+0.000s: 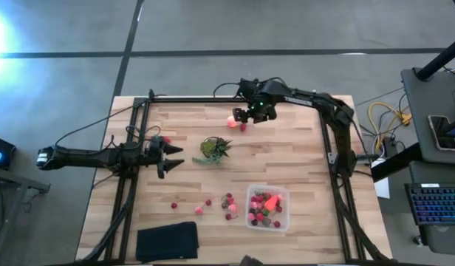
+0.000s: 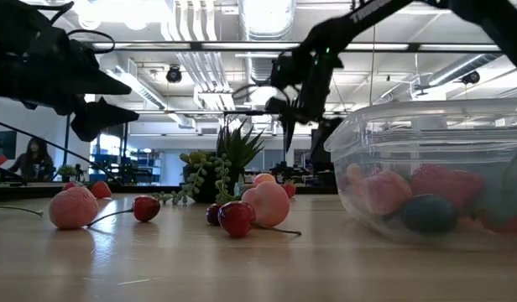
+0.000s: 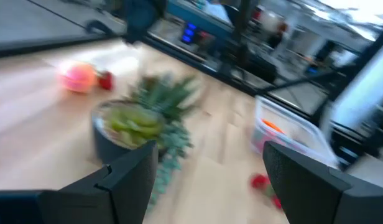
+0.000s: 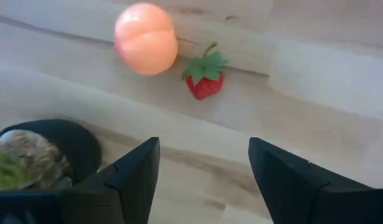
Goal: Pick and placing Produce into tupperware
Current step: Put the strawberry into the bin
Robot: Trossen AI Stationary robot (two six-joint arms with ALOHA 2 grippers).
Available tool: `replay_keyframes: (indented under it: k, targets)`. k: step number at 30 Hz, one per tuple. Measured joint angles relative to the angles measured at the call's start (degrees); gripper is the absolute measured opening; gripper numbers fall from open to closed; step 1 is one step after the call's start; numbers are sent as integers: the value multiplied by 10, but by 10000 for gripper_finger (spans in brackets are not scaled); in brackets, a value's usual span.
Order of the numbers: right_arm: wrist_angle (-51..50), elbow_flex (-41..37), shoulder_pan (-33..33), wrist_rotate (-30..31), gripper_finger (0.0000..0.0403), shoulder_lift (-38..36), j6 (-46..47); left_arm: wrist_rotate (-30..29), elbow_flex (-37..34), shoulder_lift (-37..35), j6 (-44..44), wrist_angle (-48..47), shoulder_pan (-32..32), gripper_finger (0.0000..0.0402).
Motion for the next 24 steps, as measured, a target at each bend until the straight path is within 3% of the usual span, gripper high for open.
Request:
replay_keyframes:
  k: [3,11,18,24]
  targets:
    - [4,11,-8,-34,238,46,-33,-29,0,0,0,0,0,277]
    - [5,93,-7,-1,225,125,-79,-28,0,1,0,0,0,277]
    - [-75,179,-5,6,219,183,-118,-28,0,1,0,0,0,277]
    - [-93,196,9,24,219,186,-130,-28,0,0,0,0,0,277]
